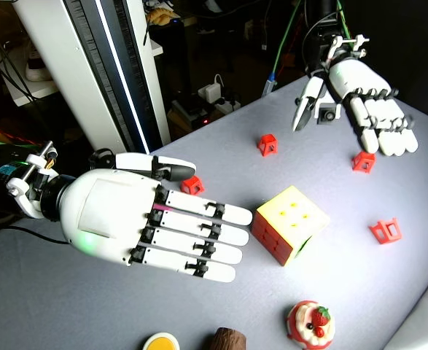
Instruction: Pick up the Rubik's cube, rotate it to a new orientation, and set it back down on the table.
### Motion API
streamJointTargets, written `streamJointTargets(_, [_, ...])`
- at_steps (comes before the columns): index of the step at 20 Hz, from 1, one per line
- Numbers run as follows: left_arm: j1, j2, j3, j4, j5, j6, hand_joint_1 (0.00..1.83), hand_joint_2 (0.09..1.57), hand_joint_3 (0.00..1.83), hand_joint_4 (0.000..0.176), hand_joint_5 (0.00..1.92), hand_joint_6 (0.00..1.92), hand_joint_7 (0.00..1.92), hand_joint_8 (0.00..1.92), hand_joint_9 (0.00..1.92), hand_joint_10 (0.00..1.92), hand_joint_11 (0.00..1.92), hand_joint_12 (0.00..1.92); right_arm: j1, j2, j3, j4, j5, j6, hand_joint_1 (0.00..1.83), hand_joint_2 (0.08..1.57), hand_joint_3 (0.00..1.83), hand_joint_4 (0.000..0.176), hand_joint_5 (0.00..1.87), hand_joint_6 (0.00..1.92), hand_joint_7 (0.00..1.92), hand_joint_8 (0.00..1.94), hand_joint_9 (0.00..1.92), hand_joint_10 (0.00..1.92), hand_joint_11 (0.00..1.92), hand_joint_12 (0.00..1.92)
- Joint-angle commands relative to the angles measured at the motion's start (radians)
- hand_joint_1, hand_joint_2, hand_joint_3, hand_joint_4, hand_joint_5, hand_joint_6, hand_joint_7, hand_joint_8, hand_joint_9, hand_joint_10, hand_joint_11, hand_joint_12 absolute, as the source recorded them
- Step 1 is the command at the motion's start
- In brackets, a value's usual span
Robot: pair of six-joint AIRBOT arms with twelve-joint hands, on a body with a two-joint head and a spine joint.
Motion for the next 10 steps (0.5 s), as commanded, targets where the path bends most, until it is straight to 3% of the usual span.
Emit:
streamJointTargets(1, [-0.018,-0.007,0.008,-0.012,-0.086,-0.006,0.56,0.97,0.04,0.051,0.00,0.00,0.00,0.00,0.00,0.00,0.00,0.00,0.018,0.003,0.005,0.013,0.104,0.007,0.59,1.19,0.04,0.000,0.00,0.00,0.00,0.00,0.00,0.00,0.00,0.00])
streamJointTargets(4, [-0.051,-0.040,0.034,-0.007,-0.014,-0.030,0.50,0.96,0.02,0.068,0.00,0.00,0.00,0.00,0.00,0.00,0.00,0.00,0.017,0.003,0.007,0.016,0.089,0.007,0.59,1.19,0.03,0.000,0.00,0.00,0.00,0.00,0.00,0.00,0.00,0.00])
streamJointTargets(5, [-0.069,-0.059,0.048,-0.007,0.018,-0.040,0.52,0.95,0.02,0.048,0.00,0.00,0.00,0.00,0.00,0.00,0.00,0.00,0.014,0.003,0.007,0.021,0.084,0.007,0.59,1.19,0.03,0.000,0.00,0.00,0.00,0.00,0.00,0.00,0.00,0.00])
streamJointTargets(7, [-0.103,-0.092,0.072,-0.012,0.072,-0.050,0.56,0.94,0.01,0.035,0.00,0.00,0.00,0.00,0.00,0.00,0.00,0.00,0.006,0.003,0.007,0.038,0.083,0.007,0.57,1.21,0.03,0.000,0.00,0.00,0.00,0.00,0.00,0.00,0.00,0.00])
streamJointTargets(8, [-0.119,-0.112,0.085,-0.022,0.099,-0.051,0.62,0.92,0.00,0.017,0.00,0.00,0.00,0.00,0.00,0.00,0.00,0.00,0.002,0.003,0.007,0.048,0.083,0.007,0.55,1.21,0.03,0.000,0.00,0.00,0.00,0.00,0.00,0.00,0.00,0.00])
streamJointTargets(10, [-0.146,-0.151,0.110,-0.033,0.144,-0.067,0.66,0.89,0.00,0.015,0.00,0.00,0.00,0.00,0.00,0.00,0.02,0.01,-0.008,0.003,0.008,0.065,0.082,0.007,0.51,1.22,0.03,0.000,0.00,0.00,0.00,0.00,0.00,0.00,0.00,0.00])
